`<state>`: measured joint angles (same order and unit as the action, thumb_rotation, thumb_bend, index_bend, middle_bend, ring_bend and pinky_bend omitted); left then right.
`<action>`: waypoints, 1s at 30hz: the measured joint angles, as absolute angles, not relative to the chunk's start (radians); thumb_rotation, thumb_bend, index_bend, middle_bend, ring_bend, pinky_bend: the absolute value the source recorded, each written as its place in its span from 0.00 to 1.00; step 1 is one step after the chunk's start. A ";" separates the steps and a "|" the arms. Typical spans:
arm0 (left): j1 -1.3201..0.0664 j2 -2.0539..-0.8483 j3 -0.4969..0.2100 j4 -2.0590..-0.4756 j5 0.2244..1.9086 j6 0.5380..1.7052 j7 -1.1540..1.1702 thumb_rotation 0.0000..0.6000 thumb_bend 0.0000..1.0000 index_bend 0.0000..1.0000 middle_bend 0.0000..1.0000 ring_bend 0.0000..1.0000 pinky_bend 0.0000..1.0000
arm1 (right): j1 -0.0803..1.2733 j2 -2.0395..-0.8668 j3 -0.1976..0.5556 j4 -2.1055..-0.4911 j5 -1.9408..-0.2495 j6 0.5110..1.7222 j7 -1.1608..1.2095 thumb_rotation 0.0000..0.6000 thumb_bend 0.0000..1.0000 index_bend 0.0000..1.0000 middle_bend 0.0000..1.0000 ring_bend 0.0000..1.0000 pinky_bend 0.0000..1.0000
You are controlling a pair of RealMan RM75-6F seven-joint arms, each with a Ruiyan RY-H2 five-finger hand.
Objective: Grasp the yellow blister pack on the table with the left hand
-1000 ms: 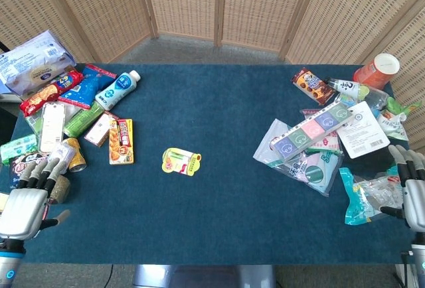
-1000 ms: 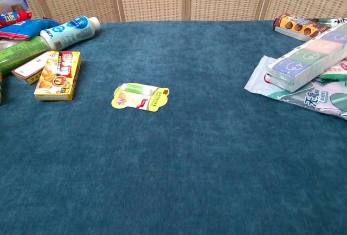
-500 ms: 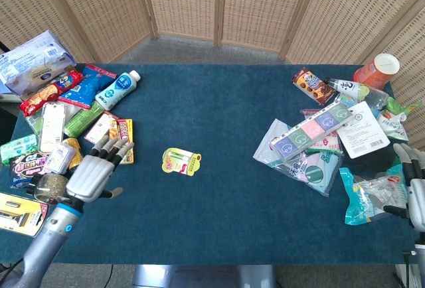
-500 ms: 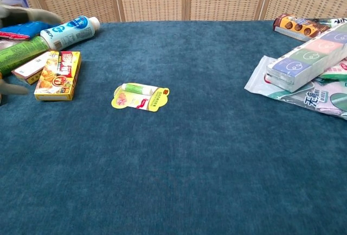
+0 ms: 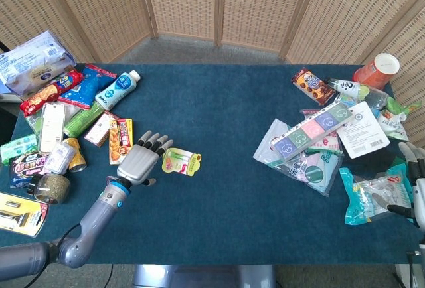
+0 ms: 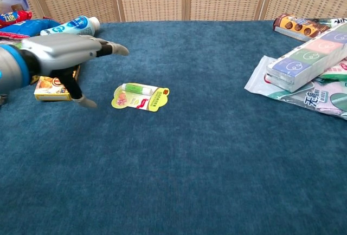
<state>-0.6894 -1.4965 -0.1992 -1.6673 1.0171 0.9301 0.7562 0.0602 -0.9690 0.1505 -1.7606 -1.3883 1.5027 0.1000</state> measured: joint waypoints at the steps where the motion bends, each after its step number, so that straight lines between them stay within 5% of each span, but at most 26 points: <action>1: -0.704 -1.511 -0.199 -1.651 1.000 0.926 0.764 1.00 0.00 0.00 0.00 0.00 0.00 | 0.060 -0.968 0.151 -1.760 -1.387 1.501 0.103 1.00 0.00 0.00 0.00 0.00 0.00; 30: -1.005 -1.700 -0.184 -1.437 0.615 0.882 0.924 1.00 0.00 0.00 0.00 0.00 0.02 | 0.057 -0.956 0.155 -1.754 -1.382 1.498 0.133 1.00 0.00 0.00 0.00 0.00 0.00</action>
